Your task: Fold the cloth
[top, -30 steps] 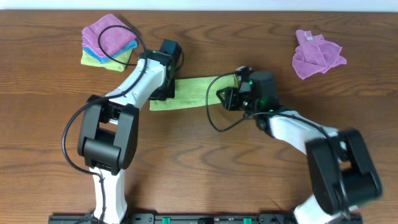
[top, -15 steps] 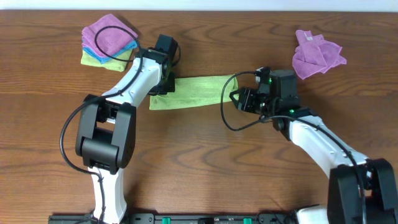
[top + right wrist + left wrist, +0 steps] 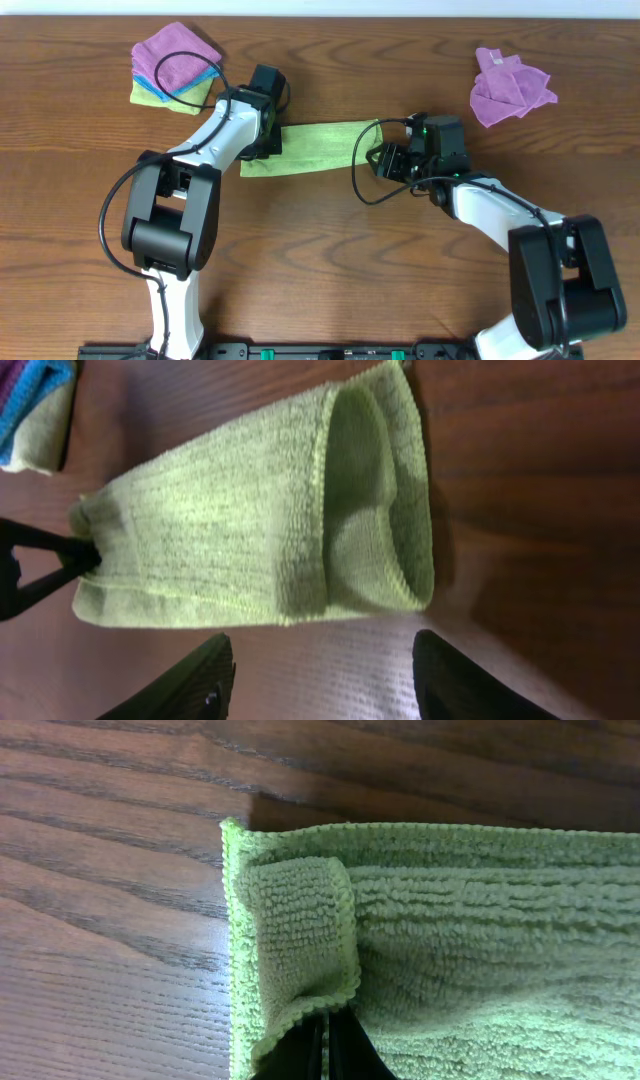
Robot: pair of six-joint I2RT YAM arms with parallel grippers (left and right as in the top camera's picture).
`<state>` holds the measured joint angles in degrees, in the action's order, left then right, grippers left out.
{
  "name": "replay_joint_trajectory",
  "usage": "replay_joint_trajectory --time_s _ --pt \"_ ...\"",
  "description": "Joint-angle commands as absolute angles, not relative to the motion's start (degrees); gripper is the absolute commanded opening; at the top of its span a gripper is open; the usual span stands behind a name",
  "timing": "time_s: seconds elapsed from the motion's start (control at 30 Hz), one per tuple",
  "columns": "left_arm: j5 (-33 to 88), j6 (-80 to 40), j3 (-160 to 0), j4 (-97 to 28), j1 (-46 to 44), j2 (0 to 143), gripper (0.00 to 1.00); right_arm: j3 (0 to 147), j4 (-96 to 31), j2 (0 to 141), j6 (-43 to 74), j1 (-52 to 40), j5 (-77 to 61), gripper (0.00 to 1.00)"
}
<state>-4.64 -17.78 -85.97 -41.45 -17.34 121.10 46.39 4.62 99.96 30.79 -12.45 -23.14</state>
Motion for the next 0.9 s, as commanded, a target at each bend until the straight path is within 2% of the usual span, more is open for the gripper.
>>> replay_joint_trajectory --time_s 0.0,0.33,0.7,0.8,0.83,0.87 --pt "-4.40 -18.04 -85.41 -41.28 -17.32 120.64 0.06 45.95 6.39 102.37 32.34 -12.08 -22.28 0.59" --pt "-2.96 -19.07 -83.64 -39.77 -17.32 120.64 0.06 45.95 15.27 108.40 39.11 -12.34 -22.55 0.61" --pt "-2.96 -19.73 -81.84 -38.72 -17.32 120.64 0.06 45.98 23.94 113.36 41.56 -16.23 -22.24 0.64" --pt "-2.96 -19.70 -81.84 -38.74 -17.32 120.64 0.06 45.95 25.54 114.39 41.50 -16.40 -20.49 0.57" --pt "-2.96 -19.70 -81.84 -38.79 -17.32 120.64 0.06 45.98 26.04 114.45 41.50 -16.43 -19.51 0.52" --pt "-2.96 -19.70 -81.84 -38.83 -17.32 120.64 0.06 45.98 27.24 114.43 41.06 -16.43 -18.39 0.42"
